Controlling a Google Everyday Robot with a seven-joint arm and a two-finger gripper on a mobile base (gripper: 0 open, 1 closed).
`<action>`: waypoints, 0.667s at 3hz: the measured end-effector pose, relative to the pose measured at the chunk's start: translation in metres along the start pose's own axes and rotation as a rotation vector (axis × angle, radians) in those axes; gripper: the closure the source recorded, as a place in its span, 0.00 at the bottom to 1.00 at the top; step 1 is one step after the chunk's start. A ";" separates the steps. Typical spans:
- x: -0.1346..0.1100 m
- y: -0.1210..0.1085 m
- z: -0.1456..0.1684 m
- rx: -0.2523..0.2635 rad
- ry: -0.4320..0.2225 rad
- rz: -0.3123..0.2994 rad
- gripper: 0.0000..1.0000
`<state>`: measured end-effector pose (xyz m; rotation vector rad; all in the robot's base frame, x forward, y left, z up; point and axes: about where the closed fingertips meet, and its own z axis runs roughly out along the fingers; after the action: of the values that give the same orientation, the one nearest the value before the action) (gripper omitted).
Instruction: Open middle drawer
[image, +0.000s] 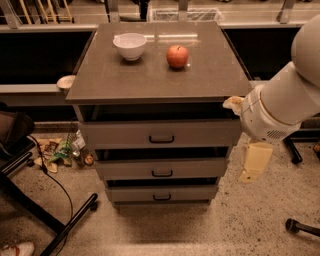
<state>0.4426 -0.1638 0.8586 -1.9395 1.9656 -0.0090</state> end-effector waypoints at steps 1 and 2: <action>0.000 0.000 0.000 0.000 0.000 0.000 0.00; -0.001 0.002 0.004 -0.008 0.023 -0.009 0.00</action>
Offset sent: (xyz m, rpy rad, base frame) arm 0.0000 0.0032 -0.0123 -0.0528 0.0213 0.0075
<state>0.4419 -0.1619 0.8546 -1.9613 1.9750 -0.0265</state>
